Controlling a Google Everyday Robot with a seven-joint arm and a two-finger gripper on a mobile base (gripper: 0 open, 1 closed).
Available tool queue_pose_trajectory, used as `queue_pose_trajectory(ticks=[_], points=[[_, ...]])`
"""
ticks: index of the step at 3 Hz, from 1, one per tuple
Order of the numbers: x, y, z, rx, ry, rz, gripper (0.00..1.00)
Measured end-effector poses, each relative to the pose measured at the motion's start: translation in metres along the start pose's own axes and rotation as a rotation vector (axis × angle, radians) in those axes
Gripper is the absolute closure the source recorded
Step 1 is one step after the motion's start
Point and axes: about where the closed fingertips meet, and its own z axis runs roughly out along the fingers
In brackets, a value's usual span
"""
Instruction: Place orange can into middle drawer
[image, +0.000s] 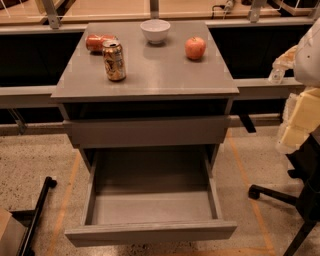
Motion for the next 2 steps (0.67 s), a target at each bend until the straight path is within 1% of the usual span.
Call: queue_pose_trajectory(ticks=[1,2], points=[[0.0000,0.0000,0.0000,0.000,0.000,0.000,0.00],[-0.0062,-0.0042,0.0020,0.003,-0.025,-0.016,0.00]])
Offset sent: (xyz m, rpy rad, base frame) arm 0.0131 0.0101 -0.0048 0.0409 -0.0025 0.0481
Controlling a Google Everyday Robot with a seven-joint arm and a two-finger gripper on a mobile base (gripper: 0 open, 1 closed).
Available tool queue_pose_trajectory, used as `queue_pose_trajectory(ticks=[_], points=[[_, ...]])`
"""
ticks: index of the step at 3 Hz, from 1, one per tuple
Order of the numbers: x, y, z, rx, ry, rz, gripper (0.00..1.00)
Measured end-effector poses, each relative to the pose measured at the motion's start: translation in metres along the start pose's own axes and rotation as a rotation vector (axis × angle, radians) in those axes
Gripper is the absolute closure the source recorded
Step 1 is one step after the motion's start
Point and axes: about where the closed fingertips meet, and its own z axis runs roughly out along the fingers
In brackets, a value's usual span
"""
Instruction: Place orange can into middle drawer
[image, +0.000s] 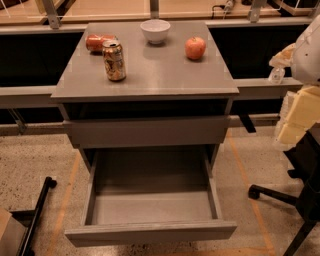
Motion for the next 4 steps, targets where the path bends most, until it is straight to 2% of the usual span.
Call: queue_pose_trajectory(ticks=[1,2,4], points=[[-0.023,-0.019,0.013,-0.015,-0.061,-0.059,0.00],[-0.060,-0.047,0.025,-0.004,-0.157,-0.117,0.00],[-0.063,-0.051,0.028,-0.005,-0.186,-0.101,0.00]])
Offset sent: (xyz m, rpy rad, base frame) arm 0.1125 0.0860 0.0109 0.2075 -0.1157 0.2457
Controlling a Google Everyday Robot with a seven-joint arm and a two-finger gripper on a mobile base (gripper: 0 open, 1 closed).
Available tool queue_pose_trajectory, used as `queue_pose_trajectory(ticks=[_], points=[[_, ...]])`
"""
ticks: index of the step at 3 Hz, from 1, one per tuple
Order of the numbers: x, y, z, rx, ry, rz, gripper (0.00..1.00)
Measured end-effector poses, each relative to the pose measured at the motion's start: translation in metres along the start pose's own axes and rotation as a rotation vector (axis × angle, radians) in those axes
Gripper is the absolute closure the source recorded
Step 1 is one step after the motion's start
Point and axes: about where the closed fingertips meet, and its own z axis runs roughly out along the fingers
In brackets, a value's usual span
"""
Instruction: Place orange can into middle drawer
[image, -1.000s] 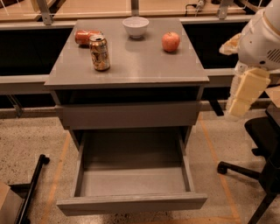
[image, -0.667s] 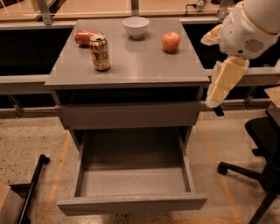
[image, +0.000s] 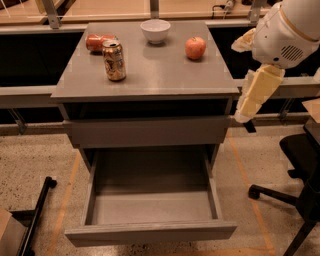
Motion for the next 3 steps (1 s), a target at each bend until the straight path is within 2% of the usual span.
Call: queue_pose_trajectory(ticks=[1,2,3], points=[[-0.016,-0.015,0.022,0.001,-0.092,0.009,0.00],[-0.050,-0.053,0.059,0.031,-0.245,0.014,0.00],[-0.079,-0.087,0.096,0.031,-0.342,0.014,0.00]])
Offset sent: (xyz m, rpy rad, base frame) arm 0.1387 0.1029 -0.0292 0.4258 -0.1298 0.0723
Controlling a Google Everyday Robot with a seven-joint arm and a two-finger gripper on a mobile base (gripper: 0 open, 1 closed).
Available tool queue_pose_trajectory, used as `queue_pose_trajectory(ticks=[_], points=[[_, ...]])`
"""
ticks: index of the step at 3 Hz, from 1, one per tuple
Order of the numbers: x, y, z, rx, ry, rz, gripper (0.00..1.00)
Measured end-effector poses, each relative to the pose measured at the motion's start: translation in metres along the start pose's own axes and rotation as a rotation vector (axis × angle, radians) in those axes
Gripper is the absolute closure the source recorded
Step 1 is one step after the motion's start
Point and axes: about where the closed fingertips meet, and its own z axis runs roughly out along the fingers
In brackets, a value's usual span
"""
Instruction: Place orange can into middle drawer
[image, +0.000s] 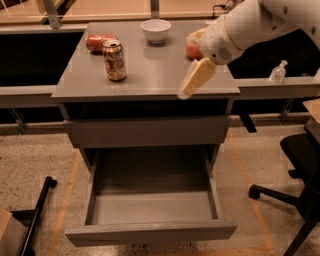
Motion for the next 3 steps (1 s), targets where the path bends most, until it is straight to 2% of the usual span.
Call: queue_pose_trajectory(ticks=[1,2,3], points=[[-0.026,-0.024,0.026,-0.014,-0.053,-0.043,0.00],[-0.037,-0.030,0.025,-0.003,-0.069,-0.056,0.00],[-0.038,-0.032,0.038,0.009,-0.140,-0.028,0.00]])
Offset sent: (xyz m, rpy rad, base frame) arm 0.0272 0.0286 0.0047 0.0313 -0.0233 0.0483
